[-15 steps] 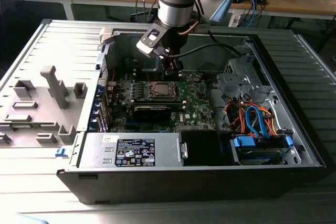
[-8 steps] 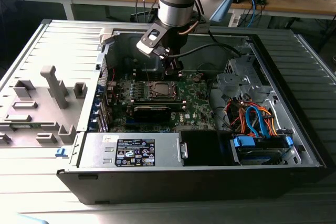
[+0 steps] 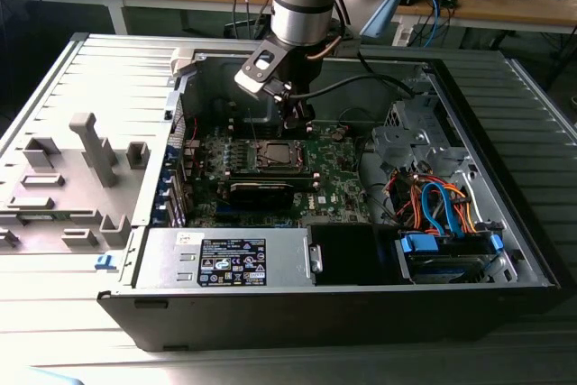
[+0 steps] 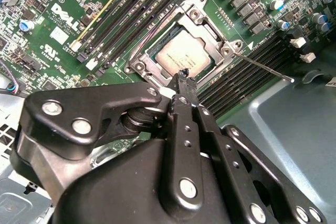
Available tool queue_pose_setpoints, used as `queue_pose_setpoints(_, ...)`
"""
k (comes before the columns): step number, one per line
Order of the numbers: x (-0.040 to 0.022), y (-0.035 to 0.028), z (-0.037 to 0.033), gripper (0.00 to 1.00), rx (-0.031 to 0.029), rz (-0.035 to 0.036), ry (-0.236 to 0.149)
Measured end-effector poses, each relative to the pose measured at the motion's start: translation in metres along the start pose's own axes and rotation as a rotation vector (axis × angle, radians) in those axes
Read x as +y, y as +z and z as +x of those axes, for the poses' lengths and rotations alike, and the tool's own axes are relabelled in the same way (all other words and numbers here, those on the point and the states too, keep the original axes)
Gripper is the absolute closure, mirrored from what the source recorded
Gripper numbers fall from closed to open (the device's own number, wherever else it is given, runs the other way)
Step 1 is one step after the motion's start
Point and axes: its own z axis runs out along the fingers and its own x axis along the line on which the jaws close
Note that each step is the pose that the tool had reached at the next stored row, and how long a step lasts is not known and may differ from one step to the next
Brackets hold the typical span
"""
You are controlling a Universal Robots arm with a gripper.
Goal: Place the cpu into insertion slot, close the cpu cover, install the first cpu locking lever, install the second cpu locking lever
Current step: 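Install the first cpu locking lever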
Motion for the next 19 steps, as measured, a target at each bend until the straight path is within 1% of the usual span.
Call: queue_pose_setpoints(19,0.0,0.0,0.0,0.89,-0.0004,0.0,-0.017)
